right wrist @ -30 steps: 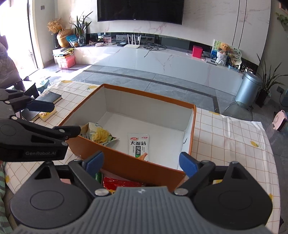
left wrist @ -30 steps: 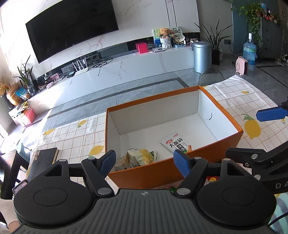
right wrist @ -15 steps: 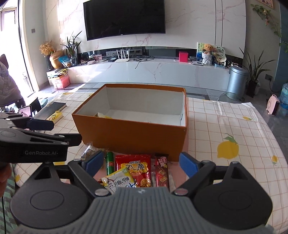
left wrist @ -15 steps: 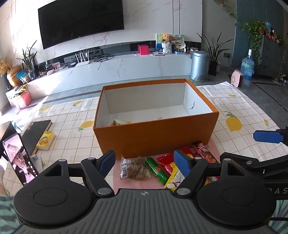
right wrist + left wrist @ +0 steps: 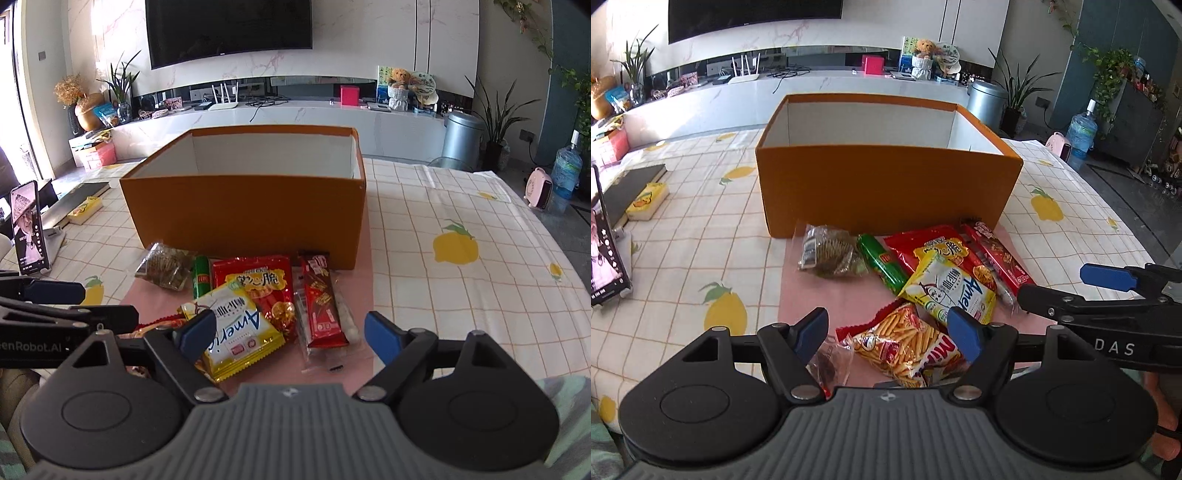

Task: Organize snacks
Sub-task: 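Move the left gripper to the orange stick-chip bag while the right gripper reaches the yellow Amerie bag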

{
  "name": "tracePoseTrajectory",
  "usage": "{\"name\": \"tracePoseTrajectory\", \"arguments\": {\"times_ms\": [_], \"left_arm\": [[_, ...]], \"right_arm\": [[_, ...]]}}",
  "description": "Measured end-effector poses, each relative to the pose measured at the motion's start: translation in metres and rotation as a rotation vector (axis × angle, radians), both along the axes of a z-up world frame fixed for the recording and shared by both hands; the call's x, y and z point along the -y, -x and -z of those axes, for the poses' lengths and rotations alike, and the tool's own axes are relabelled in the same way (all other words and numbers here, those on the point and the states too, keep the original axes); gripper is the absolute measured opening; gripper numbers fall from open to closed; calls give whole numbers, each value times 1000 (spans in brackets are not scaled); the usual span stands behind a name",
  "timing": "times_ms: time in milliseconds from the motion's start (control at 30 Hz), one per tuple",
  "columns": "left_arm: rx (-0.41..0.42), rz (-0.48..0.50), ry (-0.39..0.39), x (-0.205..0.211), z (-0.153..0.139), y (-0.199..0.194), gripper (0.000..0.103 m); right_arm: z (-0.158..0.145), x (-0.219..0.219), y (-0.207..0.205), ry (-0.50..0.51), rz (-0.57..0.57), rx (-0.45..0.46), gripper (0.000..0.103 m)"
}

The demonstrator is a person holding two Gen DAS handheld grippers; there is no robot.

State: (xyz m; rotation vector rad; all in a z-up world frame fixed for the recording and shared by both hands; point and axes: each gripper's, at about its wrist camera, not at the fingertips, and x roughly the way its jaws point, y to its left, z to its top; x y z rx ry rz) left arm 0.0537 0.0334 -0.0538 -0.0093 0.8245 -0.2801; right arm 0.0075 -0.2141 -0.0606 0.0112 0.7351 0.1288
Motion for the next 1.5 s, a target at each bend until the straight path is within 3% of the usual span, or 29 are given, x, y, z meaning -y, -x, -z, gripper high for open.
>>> {"name": "tracePoseTrajectory", "arguments": {"times_ms": [133, 467, 567, 667, 833, 1000, 1267, 1500], "left_arm": [[-10, -2, 20, -3, 8, -1, 80], [-71, 22, 116, -10, 22, -10, 76], [-80, 22, 94, -7, 25, -12, 76], [-157, 0, 78, -7, 28, -17, 78], [-239, -86, 230, -19, 31, -23, 83], [-304, -135, 277, -16, 40, -28, 83], [-314, -149, 250, -8, 41, -38, 79], [-339, -178, 216, -3, 41, -46, 76]], "right_arm": [[13, -4, -6, 18, -11, -24, 80], [24, -13, -15, 30, -54, -42, 63], [27, -15, -17, 28, -66, -44, 63], [26, -18, -17, 29, -99, -33, 62], [32, -27, -21, 66, -141, -29, 62], [38, -33, -22, 87, -172, -29, 63], [40, -46, -33, 173, -270, 17, 67], [46, -46, -44, 148, -288, -9, 67]]}}
